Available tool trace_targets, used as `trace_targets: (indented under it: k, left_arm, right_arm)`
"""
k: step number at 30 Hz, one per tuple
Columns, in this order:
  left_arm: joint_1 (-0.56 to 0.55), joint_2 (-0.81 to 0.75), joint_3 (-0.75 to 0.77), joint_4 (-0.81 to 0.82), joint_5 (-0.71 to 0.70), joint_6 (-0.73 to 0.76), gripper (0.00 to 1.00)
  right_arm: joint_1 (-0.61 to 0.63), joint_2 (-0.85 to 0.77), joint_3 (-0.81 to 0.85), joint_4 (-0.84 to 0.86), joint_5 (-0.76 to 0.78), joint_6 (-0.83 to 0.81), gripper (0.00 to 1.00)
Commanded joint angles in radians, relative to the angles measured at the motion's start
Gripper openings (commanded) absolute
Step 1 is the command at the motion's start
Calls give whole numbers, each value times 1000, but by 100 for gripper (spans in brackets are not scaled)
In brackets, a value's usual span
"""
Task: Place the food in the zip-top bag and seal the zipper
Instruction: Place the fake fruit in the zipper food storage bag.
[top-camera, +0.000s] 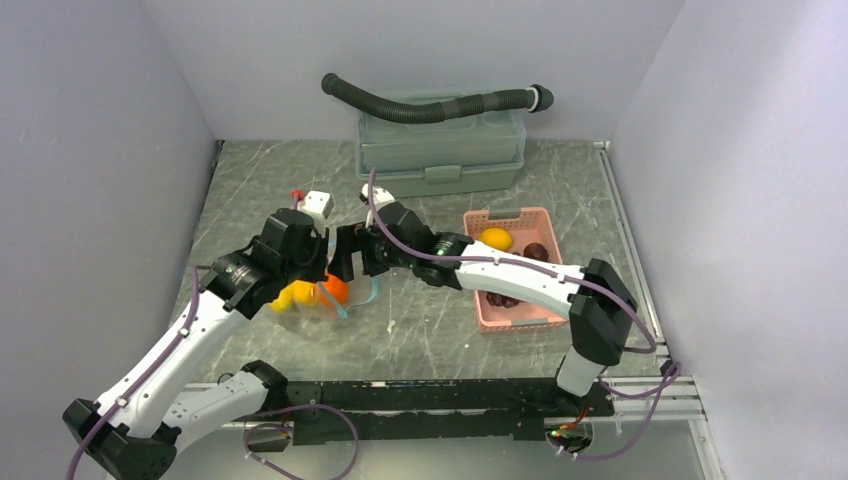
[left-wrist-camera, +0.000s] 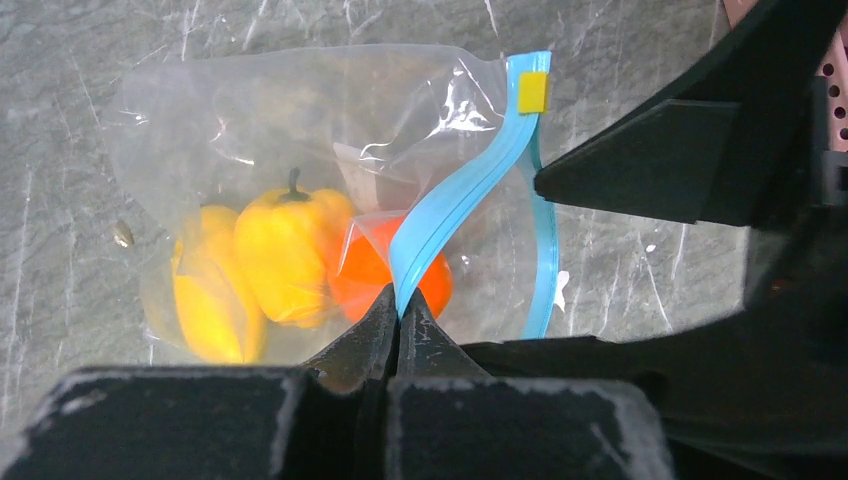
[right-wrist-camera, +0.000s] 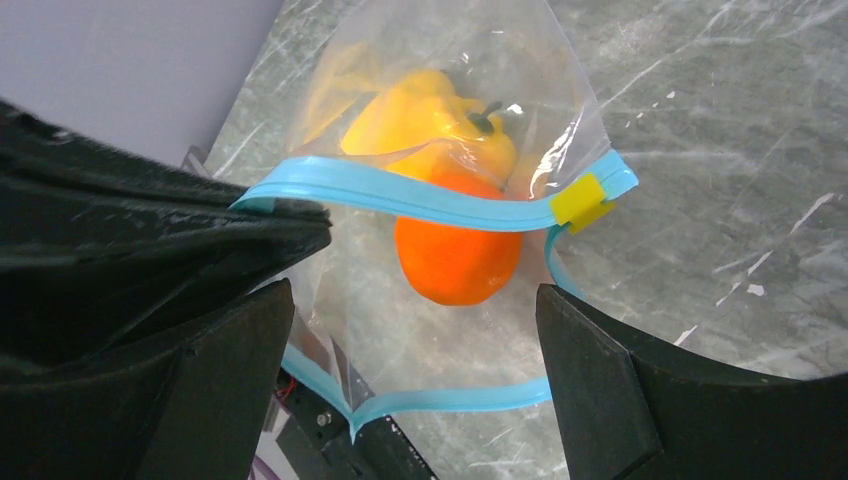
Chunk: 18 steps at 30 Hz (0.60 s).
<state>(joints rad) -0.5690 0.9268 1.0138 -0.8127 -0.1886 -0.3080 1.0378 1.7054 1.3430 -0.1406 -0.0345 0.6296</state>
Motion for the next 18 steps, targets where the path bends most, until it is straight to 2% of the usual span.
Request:
trace_targets:
  k: [1,18]
  left_arm:
    - [0,-5,-1,21,3,4,0]
    - [0,-2,-1,20,3,1,0]
  right_arm:
    - [6,-101,-28,46,22,13,94]
    - [11,-195,-206,27,91,91,83]
